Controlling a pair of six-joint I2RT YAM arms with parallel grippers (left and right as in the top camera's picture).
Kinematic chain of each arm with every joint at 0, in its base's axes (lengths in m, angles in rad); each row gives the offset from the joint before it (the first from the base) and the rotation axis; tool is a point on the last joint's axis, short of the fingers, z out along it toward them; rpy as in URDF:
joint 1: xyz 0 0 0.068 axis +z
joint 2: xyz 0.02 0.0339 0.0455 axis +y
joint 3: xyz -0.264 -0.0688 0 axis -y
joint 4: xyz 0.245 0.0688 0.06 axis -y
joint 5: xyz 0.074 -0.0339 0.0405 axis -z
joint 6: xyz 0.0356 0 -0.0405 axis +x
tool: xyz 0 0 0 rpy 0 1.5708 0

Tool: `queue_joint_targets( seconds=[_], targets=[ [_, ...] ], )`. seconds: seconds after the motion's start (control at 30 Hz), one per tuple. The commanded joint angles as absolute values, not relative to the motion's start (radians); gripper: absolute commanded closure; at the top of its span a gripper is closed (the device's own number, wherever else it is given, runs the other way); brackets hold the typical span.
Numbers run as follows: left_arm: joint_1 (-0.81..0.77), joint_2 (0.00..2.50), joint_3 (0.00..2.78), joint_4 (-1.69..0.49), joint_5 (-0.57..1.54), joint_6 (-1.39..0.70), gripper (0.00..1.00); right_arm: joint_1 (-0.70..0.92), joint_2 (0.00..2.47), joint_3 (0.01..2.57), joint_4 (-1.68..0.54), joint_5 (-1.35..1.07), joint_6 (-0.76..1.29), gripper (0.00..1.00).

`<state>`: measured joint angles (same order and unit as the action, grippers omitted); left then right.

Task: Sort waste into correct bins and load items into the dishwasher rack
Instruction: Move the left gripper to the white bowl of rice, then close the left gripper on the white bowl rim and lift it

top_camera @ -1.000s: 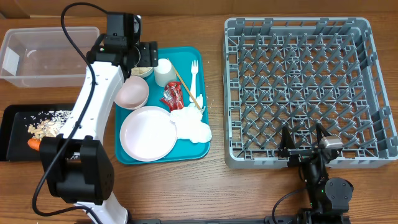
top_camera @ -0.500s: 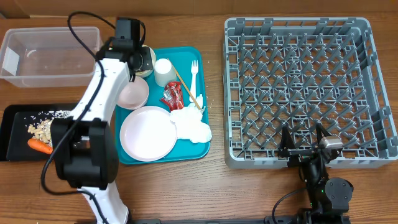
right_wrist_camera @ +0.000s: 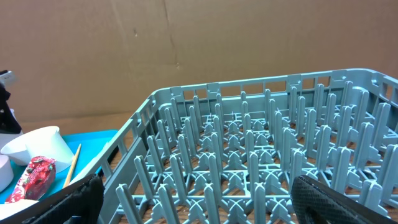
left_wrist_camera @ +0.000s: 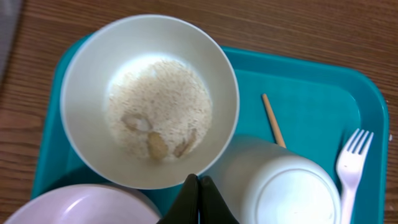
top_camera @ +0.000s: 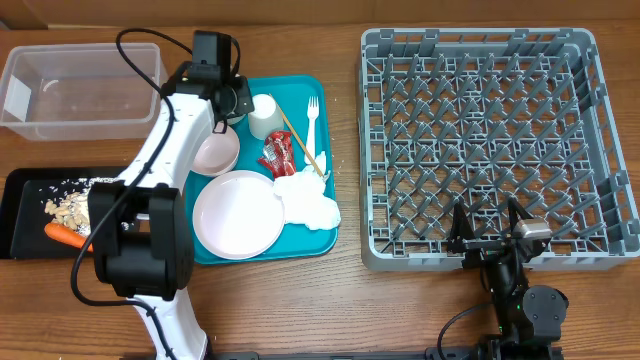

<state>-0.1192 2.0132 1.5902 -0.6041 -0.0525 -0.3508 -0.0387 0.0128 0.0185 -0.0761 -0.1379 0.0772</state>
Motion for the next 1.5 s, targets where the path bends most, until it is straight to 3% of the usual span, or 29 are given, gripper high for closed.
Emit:
queue_joint_targets(
  seconds=[0.0, 0.8, 0.97, 1.1, 1.27, 1.37, 1.47],
  targets=[
    [-0.141, 2.041, 1.596, -0.6, -0.025, -0.402, 0.96, -0.043, 0.003, 0.008, -0.073, -0.128, 0.071, 0.0],
    [-0.174, 2.042, 1.592, -0.595, 0.03, -0.476, 0.96, -0.043, 0.003, 0.008, -0.073, -0.128, 0.071, 0.0],
    [-0.18, 2.042, 1.592, -0.548, 0.133, -0.472, 0.95, -0.043, 0.003, 0.008, -0.073, -0.128, 0.071, 0.0],
    [-0.179, 2.042, 1.593, -0.543, 0.123, -0.457, 0.92, -0.043, 0.003, 0.008, -0.073, -0.128, 0.071, 0.0],
    [-0.15, 2.042, 1.634, -0.545, 0.115, -0.352, 0.81, -0.043, 0.003, 0.008, -0.073, -0.128, 0.071, 0.0],
    [-0.136, 2.042, 1.674, -0.561, 0.031, -0.343, 0.74, -0.043, 0.003, 0.008, -0.073, -0.128, 0.071, 0.0],
    [-0.117, 2.042, 1.717, -0.577, -0.018, -0.314, 0.72, -0.043, 0.003, 0.008, -0.073, -0.128, 0.071, 0.0]
  ],
)
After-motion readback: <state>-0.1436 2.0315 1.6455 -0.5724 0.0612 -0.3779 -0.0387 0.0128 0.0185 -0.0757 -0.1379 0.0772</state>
